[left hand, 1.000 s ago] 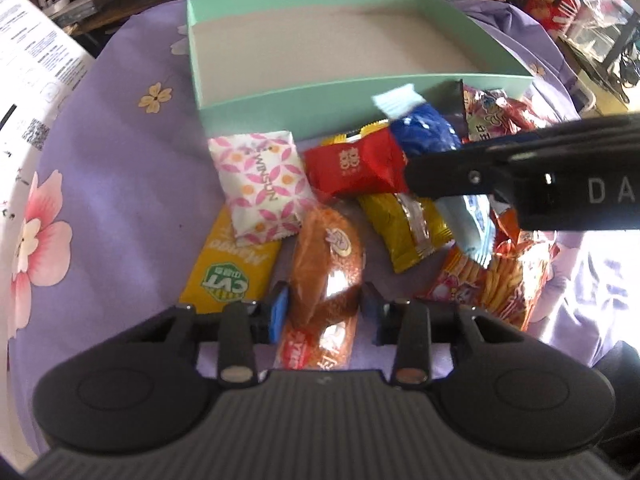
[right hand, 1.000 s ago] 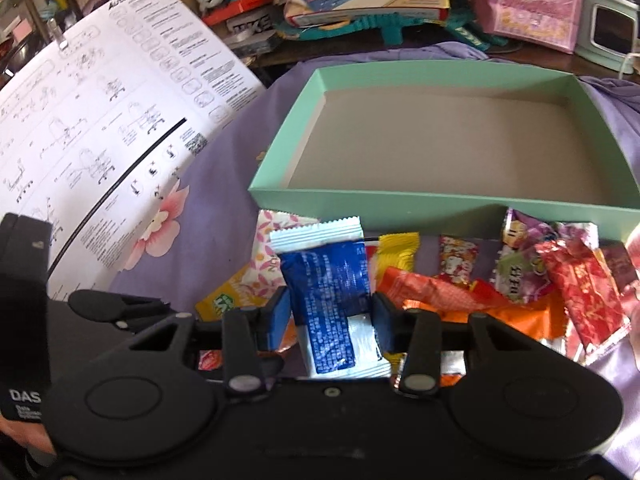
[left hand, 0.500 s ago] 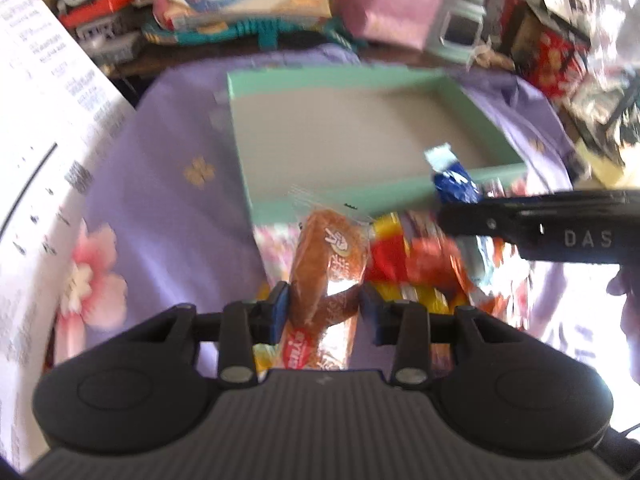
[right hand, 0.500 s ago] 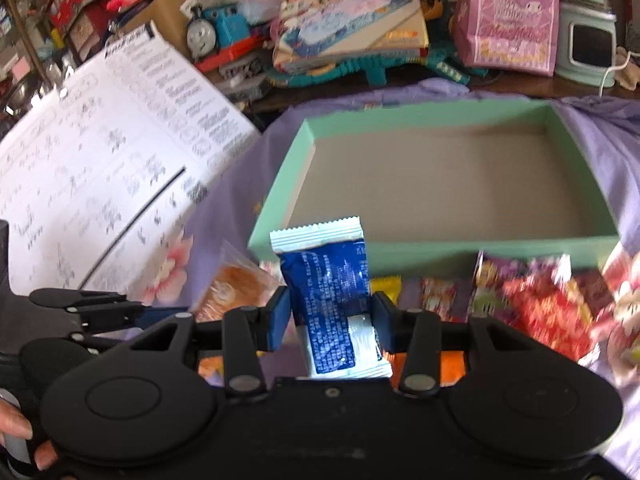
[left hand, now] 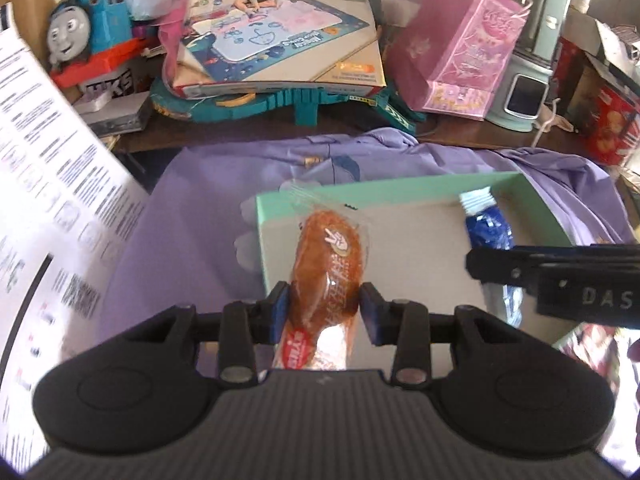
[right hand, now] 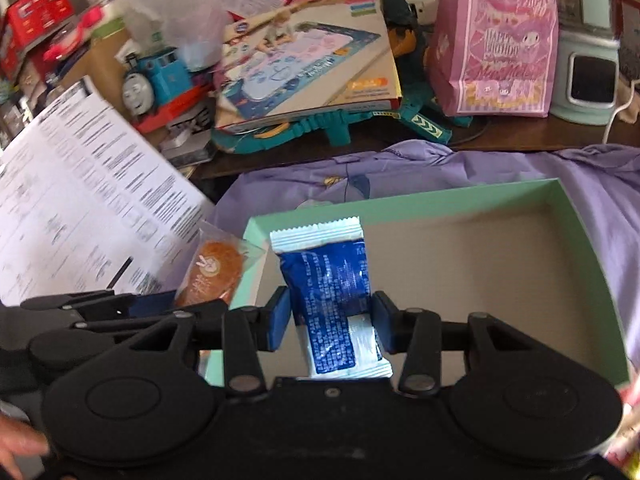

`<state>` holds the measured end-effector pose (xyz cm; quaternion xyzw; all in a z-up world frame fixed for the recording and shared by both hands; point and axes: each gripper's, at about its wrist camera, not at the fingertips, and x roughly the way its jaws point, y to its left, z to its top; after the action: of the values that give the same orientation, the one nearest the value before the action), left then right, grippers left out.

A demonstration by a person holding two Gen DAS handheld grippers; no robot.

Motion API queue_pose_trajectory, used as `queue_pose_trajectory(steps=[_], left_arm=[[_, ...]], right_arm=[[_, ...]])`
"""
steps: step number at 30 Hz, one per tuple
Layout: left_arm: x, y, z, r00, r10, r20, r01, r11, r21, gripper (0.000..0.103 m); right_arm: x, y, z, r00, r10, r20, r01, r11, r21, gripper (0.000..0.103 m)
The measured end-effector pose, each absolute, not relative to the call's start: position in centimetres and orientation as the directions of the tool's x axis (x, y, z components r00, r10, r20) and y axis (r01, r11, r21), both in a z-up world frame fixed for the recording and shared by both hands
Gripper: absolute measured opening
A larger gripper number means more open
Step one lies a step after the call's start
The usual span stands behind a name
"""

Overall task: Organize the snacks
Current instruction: 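Carry both snacks into the green box and open both tools to release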

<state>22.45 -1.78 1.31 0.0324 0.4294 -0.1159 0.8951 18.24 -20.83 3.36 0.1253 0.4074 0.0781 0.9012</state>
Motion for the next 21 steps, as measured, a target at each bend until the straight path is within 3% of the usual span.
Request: queue_pose_trajectory(steps=[12, 13, 14, 16, 17, 21], left_arm=[[29.8, -3.5, -3.1, 0.573, -0.134, -0.808, 0.221, 0.975, -0.005, 0.038], [29.8, -3.6, -3.0, 0.590, -0.119, -0.799, 0.211, 0.977, 0.010, 0.045], [29.7, -3.6, -2.9, 0.612, -0.101, -0.784, 0.198, 0.980, 0.028, 0.069], [29.3, -3.6, -2.1, 0.661, -0.077, -0.747, 0.175, 0.983, 0.054, 0.097], [28.9, -3.6, -1.8, 0.687, -0.070, -0.723, 0.169, 0.983, 0.065, 0.100], [28.5, -3.6, -0.8, 0.695, -0.074, -0.716, 0.164, 0.985, 0.057, 0.102]], right_arm=[[28.3, -20.3, -2.0, 0.587, 0.238, -0.773, 0.046, 0.944, 0.326, 0.047], [28.8, -20.4, -2.3, 0.585, 0.247, -0.773, 0.047, 0.941, 0.336, 0.050], [28.9, -20.4, -2.4, 0.589, 0.243, -0.771, 0.052, 0.941, 0.336, 0.062], [28.8, -20.3, -2.2, 0.612, 0.223, -0.759, 0.048, 0.947, 0.317, 0.083], [28.6, -20.4, -1.9, 0.634, 0.211, -0.744, 0.051, 0.949, 0.312, 0.088], [27.4, -20.7, -0.8, 0.659, 0.191, -0.728, 0.055, 0.953, 0.299, 0.090]])
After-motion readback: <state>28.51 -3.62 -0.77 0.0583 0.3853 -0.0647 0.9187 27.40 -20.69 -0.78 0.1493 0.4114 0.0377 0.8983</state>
